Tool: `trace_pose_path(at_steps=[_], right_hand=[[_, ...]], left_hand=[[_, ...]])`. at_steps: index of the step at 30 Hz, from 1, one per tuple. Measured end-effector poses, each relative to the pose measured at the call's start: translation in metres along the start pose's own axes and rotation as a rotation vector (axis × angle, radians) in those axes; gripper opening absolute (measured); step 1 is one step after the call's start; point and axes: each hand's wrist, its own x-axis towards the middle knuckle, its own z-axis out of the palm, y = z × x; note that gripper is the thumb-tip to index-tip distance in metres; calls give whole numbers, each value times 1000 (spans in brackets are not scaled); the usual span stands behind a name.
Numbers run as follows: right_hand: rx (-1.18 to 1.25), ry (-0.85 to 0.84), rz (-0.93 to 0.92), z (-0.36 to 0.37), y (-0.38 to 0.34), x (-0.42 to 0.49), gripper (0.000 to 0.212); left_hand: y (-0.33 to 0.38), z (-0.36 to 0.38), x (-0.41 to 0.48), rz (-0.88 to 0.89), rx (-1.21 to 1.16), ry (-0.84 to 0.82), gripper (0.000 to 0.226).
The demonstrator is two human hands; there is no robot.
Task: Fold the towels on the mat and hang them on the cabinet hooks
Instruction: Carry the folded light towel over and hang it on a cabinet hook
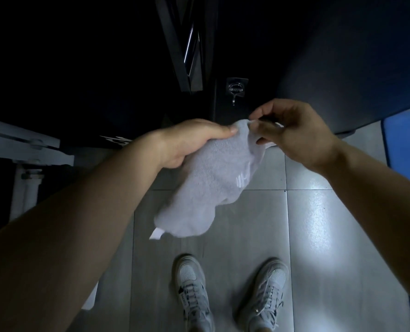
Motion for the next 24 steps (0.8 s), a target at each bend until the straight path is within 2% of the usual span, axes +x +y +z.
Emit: trace_pose_path(at_steps=[3,5,6,8,10,12,15,17,21,24], right_hand=[[179,125,61,7,9,-25,13],[211,317,211,11,9,-49,15],[208,358,339,12,10,-61,27],[272,211,634,13,10,-88,57],[395,-43,769,18,9,-110,72],[513,-146,759,23,8,-123,71],[816,-187,585,24,-8,-129,54],[948,-168,554,21,-22,-131,45],[883,-29,572,15,-33,-135,38],[856,-36,549,10,-39,-137,41]], left_hand=[[-13,11,-10,-36,-206,28,41],[-19,19,-21,-56,-380,40,43],[-21,24,-28,-76,-470,43,44],[-27,37,-44,-102,-617,21,44],[-32,52,-60,-85,-724,-21,39],[-35,66,-75,-75,-816,-57,36],[-40,84,-92,-73,-919,-123,42],[-43,93,-98,-36,-915,-136,50],[-42,97,-102,14,-834,7,60],[-37,95,-104,9,-771,35,49]])
